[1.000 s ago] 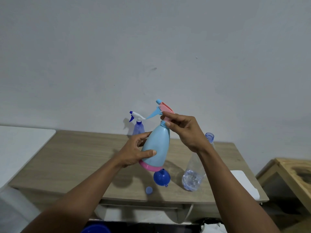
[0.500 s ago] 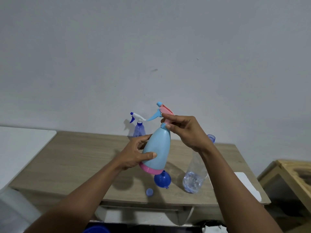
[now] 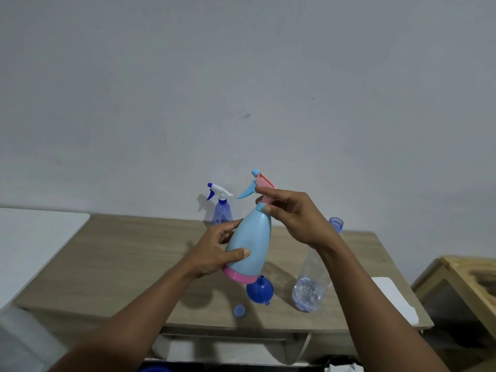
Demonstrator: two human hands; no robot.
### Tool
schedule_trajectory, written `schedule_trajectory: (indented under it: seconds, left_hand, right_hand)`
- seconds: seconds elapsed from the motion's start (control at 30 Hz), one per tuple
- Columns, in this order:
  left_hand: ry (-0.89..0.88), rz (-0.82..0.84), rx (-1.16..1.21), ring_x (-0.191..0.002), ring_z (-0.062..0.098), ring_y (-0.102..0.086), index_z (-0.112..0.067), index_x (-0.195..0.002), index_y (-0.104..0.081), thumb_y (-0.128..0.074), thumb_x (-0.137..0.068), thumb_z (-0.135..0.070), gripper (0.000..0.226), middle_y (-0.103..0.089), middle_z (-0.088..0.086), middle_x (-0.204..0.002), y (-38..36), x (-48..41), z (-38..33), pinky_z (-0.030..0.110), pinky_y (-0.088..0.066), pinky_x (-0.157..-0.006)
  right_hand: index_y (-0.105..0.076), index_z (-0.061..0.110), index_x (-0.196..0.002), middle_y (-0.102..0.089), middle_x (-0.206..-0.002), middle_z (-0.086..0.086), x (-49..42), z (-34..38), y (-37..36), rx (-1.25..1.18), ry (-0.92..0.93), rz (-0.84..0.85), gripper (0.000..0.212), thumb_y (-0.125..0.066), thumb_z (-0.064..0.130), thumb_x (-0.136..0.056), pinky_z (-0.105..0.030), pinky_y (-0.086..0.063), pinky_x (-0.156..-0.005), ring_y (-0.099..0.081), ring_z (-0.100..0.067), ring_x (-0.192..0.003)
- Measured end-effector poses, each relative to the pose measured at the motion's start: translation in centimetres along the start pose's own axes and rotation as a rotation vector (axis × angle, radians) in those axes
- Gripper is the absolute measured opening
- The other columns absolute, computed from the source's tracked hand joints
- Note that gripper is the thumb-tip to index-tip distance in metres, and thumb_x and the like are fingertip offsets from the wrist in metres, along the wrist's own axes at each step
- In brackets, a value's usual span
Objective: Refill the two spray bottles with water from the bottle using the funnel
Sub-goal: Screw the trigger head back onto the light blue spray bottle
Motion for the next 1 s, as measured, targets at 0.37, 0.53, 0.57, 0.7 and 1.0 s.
schedule_trajectory:
  seconds: [0.37, 0.53, 0.57, 0.7, 1.0]
  left_hand:
    - [0.006, -0.020, -0.087, -0.114, 0.024, -0.065, -0.027, -0.135, -0.058, -0.084, -0.066, -0.043, 0.075, -0.067, -0.002, -0.126, 0.60, 0.33, 0.53, 0.048, -0.059, -0.090]
    - [-0.008, -0.045, -0.164, -0.115, 0.023, -0.063, -0.030, -0.136, -0.057, -0.084, -0.067, -0.047, 0.076, -0.066, -0.006, -0.127, 0.64, 0.31, 0.82, 0.048, -0.058, -0.092]
    - [-0.018, -0.056, -0.188, -0.115, 0.022, -0.063, -0.030, -0.135, -0.057, -0.084, -0.066, -0.049, 0.077, -0.066, -0.008, -0.126, 0.72, 0.26, 0.84, 0.047, -0.057, -0.093]
    - [-0.030, -0.059, -0.201, -0.114, 0.020, -0.063, -0.031, -0.135, -0.057, -0.084, -0.066, -0.047, 0.076, -0.066, -0.010, -0.125, 0.73, 0.15, 0.74, 0.046, -0.057, -0.093]
    - [-0.057, -0.082, -0.183, -0.112, 0.018, -0.065, -0.030, -0.134, -0.059, -0.084, -0.067, -0.043, 0.074, -0.069, -0.011, -0.122, 0.41, 0.06, 0.14, 0.042, -0.057, -0.094]
  right_hand:
    - [-0.063, 0.028, -0.133, -0.067, -0.122, -0.001, 0.06, -0.41, -0.30, 0.132, -0.016, 0.087, 0.041, -0.056, 0.005, -0.099, -0.021, -0.049, -0.098, -0.062, -0.009, -0.115]
    - [-0.068, 0.031, -0.121, -0.067, -0.107, -0.010, -0.26, -0.44, -0.65, 0.157, 0.019, 0.006, 0.035, -0.065, 0.008, -0.094, -0.024, -0.055, -0.088, -0.065, -0.017, -0.097]
    - [-0.069, 0.031, -0.118, -0.067, -0.104, -0.008, -0.31, -0.60, -0.69, 0.176, 0.035, -0.021, 0.033, -0.067, 0.010, -0.093, -0.027, -0.055, -0.088, -0.064, -0.018, -0.094]
    - [-0.065, 0.037, -0.123, -0.066, -0.110, 0.000, -0.44, -1.03, -0.67, 0.281, 0.040, -0.009, 0.034, -0.064, 0.017, -0.096, -0.020, -0.052, -0.088, -0.061, -0.014, -0.097]
    - [-0.065, 0.032, -0.127, -0.066, -0.102, -0.007, -0.59, -0.73, -0.22, 0.219, 0.038, -0.022, 0.036, -0.063, 0.014, -0.097, -0.022, -0.052, -0.086, -0.060, -0.015, -0.092]
Point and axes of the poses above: each hand's wrist, its own x-axis away from the middle knuckle, its own y-axis out of the back of the hand, z = x × y, the point moved 5 cm from there along -x, towards the middle knuckle
